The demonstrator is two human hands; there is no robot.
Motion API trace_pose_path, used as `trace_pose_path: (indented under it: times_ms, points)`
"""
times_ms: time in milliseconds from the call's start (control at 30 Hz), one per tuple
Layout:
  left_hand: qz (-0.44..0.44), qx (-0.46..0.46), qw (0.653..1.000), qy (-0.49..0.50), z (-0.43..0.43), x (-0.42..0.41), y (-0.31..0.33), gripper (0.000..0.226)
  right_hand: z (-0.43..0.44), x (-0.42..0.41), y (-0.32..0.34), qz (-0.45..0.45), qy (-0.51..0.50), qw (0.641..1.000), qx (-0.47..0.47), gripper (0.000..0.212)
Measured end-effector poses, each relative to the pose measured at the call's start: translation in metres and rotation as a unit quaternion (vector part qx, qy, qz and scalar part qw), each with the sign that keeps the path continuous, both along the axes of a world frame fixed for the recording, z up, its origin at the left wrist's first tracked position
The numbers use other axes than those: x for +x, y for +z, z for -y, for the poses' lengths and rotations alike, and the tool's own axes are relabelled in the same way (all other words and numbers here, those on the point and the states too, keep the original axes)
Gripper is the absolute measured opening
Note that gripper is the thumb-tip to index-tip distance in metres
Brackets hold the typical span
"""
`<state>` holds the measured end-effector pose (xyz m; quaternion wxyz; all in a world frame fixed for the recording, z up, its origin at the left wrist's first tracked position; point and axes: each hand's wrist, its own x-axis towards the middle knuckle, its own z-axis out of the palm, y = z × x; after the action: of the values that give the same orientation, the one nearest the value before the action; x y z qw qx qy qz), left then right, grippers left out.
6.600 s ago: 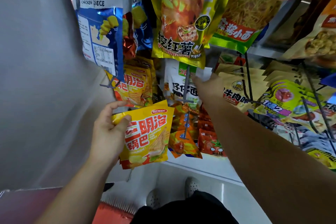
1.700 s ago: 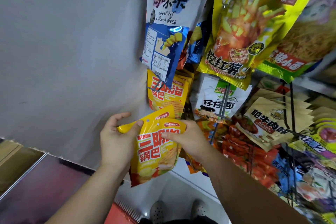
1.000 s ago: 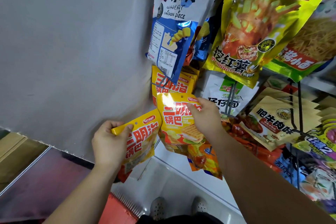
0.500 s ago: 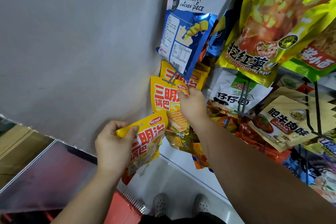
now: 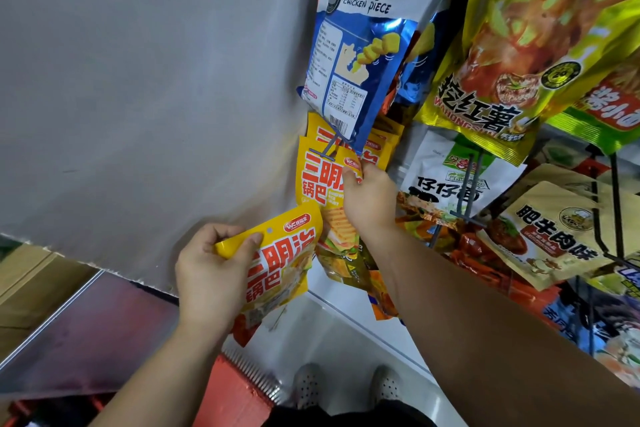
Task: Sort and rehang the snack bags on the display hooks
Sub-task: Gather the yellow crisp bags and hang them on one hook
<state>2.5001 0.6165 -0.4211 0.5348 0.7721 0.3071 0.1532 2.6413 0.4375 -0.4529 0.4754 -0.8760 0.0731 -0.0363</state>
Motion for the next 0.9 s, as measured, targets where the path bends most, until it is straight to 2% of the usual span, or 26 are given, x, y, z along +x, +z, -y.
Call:
trace_pose_path:
  times_ms: [167, 500, 700, 767, 833, 900]
  points:
    - [0.001, -0.006, 1.0, -0.001, 0.002, 0.001, 0.003, 0.019, 0.004, 0.024, -0.001, -0.034, -0.042, 0.999, -0.012, 0.033]
    - [0.019, -0.012, 1.0, -0.014, 0.007, 0.004, 0.008, 0.017, 0.01, 0.053, 0.001, -0.025, -0.09, 0.995, -0.021, 0.038]
    - [0.036, -0.021, 0.998, -0.041, 0.009, 0.009, 0.01, 0.017, 0.021, 0.022, -0.009, -0.021, -0.09, 0.996, 0.0, 0.025]
    - [0.037, -0.032, 0.997, -0.057, 0.012, 0.01, 0.01, 0.017, 0.025, -0.003, -0.008, -0.014, -0.098, 0.994, 0.041, 0.019]
    - [0.033, -0.05, 0.996, -0.067, 0.014, 0.013, 0.009, 0.018, 0.026, -0.035, 0.001, -0.021, -0.1, 0.987, 0.126, 0.028]
    - [0.03, -0.062, 0.994, -0.082, 0.018, 0.017, 0.01, 0.017, 0.028, -0.064, 0.011, -0.042, -0.035, 0.983, 0.176, 0.027]
